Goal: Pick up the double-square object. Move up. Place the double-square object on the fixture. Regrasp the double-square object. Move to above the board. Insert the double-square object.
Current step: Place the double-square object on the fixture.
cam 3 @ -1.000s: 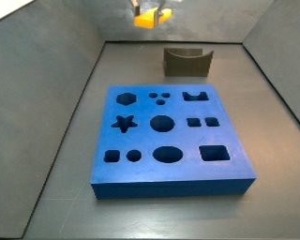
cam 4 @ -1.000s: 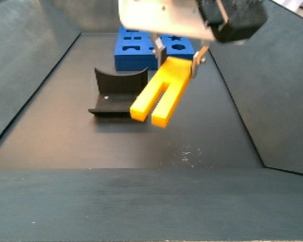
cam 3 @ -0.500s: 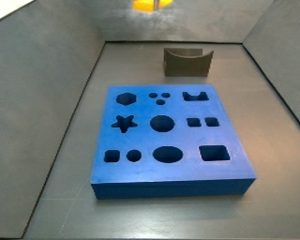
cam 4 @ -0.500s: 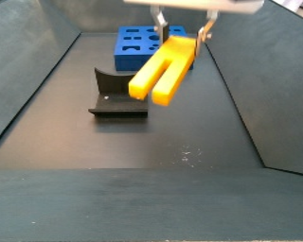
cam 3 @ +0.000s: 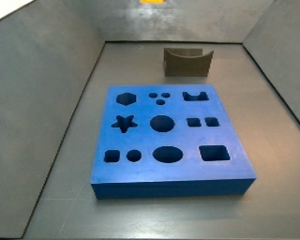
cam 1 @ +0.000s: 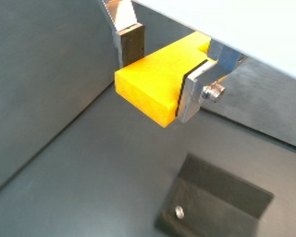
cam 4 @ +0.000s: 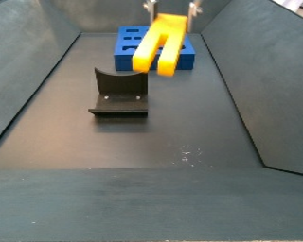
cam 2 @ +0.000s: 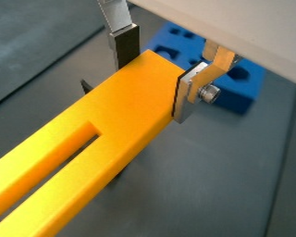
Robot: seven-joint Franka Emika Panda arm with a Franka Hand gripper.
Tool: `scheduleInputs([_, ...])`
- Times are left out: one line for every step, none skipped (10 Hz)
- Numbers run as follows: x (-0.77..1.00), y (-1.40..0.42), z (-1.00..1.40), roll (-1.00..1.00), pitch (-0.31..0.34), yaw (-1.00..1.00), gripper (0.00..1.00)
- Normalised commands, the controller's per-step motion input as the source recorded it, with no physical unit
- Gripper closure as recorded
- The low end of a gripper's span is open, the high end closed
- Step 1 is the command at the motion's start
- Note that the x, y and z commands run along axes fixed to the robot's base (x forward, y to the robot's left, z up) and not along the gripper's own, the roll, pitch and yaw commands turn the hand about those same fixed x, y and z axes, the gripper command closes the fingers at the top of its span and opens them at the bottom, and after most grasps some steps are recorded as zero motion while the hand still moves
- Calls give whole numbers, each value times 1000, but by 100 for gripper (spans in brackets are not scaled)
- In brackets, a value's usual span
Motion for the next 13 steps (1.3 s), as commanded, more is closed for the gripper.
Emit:
scheduleInputs([1000, -398, 86, -185, 133, 797, 100])
scheduleInputs([1000, -281, 67, -172, 147, 564, 100])
scheduleInputs([1000, -205, 50, -145, 148, 373, 100])
scheduleInputs([1000, -148, 31, -106, 148, 241, 100])
scheduleInputs([969, -90, 22, -89, 153, 134, 100])
scheduleInputs([918, -49, 21, -88, 155, 83, 100])
scheduleInputs([865, -32, 14, -88, 154, 59, 100])
scheduleInputs([816, -24, 5, -87, 148, 46, 100])
scheduleInputs([747, -17, 9, -83, 151, 38, 100])
scheduleInputs([693, -13, 12, -80, 156, 35, 100])
scheduleInputs([633, -12, 7, -79, 162, 33, 100])
scheduleInputs([894, -358, -239, -1000, 53, 31, 100])
scheduleInputs([861, -348, -232, -1000, 53, 30, 100])
